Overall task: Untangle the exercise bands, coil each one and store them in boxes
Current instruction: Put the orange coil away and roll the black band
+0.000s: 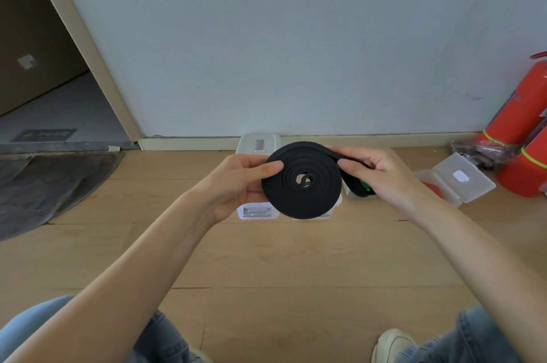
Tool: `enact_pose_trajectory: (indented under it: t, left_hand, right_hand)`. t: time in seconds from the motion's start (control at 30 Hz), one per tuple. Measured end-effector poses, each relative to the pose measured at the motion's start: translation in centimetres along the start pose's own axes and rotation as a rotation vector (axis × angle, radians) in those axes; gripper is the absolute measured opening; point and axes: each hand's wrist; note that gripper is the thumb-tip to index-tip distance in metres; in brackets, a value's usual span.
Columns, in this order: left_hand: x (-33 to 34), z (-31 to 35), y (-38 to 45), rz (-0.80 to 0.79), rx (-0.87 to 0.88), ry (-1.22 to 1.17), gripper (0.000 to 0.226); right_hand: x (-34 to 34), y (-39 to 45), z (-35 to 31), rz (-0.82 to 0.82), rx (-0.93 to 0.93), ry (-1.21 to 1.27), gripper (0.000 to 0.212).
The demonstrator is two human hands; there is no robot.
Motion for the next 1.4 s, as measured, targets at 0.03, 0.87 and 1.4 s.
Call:
enact_pose_trajectory:
  t: [0.03, 0.87, 1.4]
  left_hand:
    - [0.1, 0.0, 0.1, 0.020, -0.008, -0.017, 0.024]
    - [3.3, 3.2, 2.3, 0.012, -0.154, 0.047, 0.046]
    - [-0.4, -7.5, 19.7, 0.128, -0.156, 0.167, 0.038]
  right_hand:
    - [0.3, 0.0, 0.1, 0.011, 0.003, -0.062, 0.032]
    - [0.3, 0.4, 0.5, 0.018, -0.134, -0.422, 0.097]
    - [0.5, 13.4, 14.7, 0.012, 0.204, -0.465, 0.048]
Point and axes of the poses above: each hand's wrist, its own y-axis towards the middle knuckle, its own x-axis out of the palm, z = x × y, and after that the axes turned 1 degree about z, right-handed
